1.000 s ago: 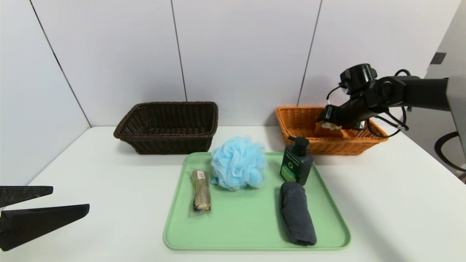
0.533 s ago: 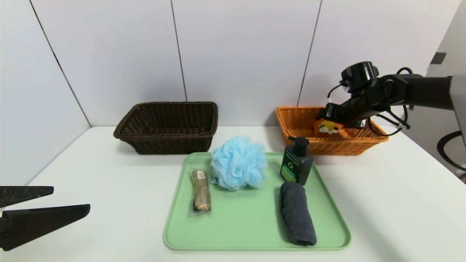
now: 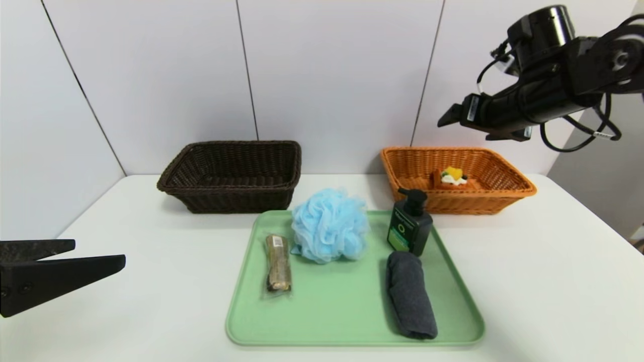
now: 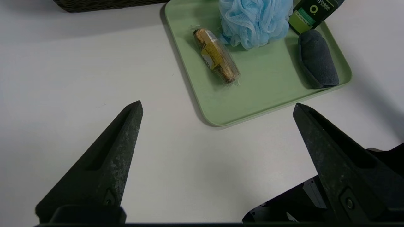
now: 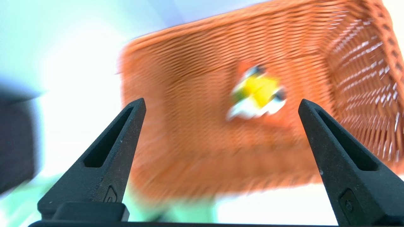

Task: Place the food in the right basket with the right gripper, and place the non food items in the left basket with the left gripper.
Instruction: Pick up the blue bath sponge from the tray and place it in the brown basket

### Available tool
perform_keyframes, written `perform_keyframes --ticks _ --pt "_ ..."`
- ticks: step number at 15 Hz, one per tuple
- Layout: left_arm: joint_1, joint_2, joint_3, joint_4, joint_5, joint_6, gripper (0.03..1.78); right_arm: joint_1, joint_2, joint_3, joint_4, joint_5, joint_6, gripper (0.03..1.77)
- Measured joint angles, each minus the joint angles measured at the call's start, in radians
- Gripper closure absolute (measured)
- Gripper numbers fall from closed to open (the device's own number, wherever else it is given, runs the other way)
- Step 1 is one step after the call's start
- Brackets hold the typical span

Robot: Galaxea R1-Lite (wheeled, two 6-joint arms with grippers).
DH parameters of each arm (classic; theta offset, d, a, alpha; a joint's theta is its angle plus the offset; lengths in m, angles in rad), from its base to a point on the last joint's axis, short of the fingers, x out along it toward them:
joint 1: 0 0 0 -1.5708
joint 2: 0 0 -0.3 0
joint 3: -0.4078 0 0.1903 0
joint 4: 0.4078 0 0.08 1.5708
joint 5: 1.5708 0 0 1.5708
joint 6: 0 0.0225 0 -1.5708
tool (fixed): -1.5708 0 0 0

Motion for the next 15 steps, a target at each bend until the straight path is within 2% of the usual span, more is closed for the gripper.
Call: perform_keyframes --ticks 5,9,12,15 --pt "0.000 0.004 -0.001 0.000 0.003 -0.017 0.12 0.206 -0.212 0.015 0.249 0.003 0.020 0.11" --pt "-0.002 0.047 -0.037 0.003 0.004 -0.058 0.12 0.349 -0.332 0.117 0.283 -0.022 0.090 0.11" --pt "-0.043 0.121 -0.124 0.008 0.006 -0.127 0.12 0.400 -0.409 0.240 0.283 -0.054 0.142 0.11" --pt "-0.159 0.211 -0.204 0.000 0.029 -0.193 0.12 0.397 -0.500 0.369 0.280 -0.082 0.155 0.11"
